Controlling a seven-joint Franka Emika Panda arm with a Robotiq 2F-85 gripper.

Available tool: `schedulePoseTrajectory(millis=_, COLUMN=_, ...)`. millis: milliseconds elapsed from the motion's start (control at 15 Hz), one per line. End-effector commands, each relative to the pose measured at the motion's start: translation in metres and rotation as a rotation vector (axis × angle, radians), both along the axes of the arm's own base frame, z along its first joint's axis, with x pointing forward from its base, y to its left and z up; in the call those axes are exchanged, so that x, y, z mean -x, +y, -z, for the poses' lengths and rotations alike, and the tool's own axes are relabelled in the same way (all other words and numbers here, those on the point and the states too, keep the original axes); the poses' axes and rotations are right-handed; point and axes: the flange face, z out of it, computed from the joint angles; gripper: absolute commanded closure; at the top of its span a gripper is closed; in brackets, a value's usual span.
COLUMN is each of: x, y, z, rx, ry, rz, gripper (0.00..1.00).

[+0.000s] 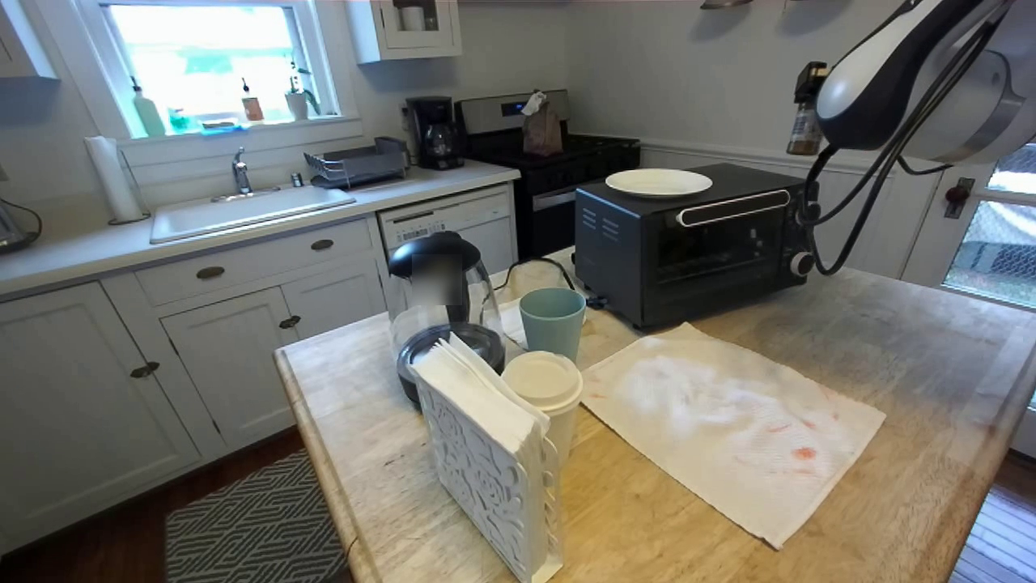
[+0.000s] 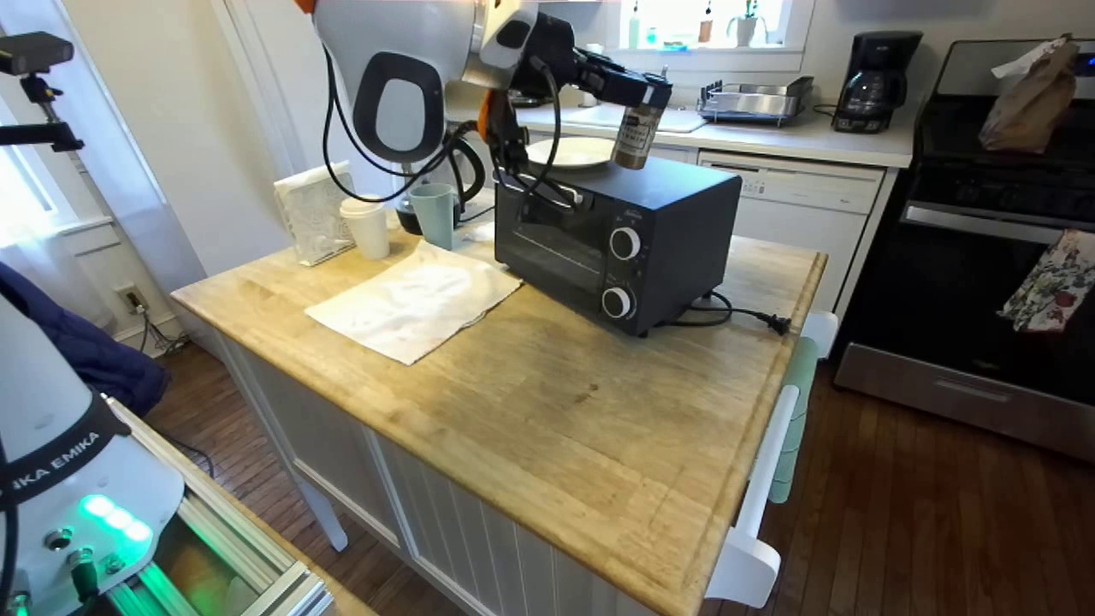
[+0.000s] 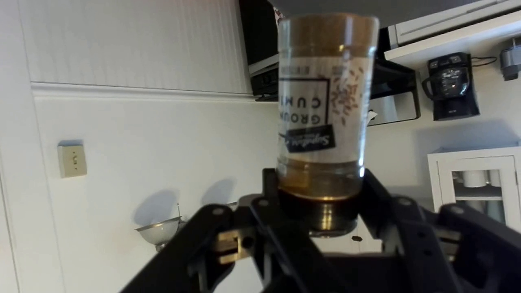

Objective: Pick up the spice upside placed spice bottle and place it upright on top of the microwave

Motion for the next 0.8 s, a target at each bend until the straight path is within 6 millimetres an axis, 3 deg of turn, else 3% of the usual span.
schedulePoseTrajectory(millis=0, x=-0.014, y=-0.004, z=0.007, rx=0.042, ry=-0.017, rz=-0.019, gripper=0.75)
schedulePoseTrajectory(millis=733, x=-0.025, y=-0.019, z=0.038, rx=0.060, ry=0.008, rz=-0.037, gripper=0.75)
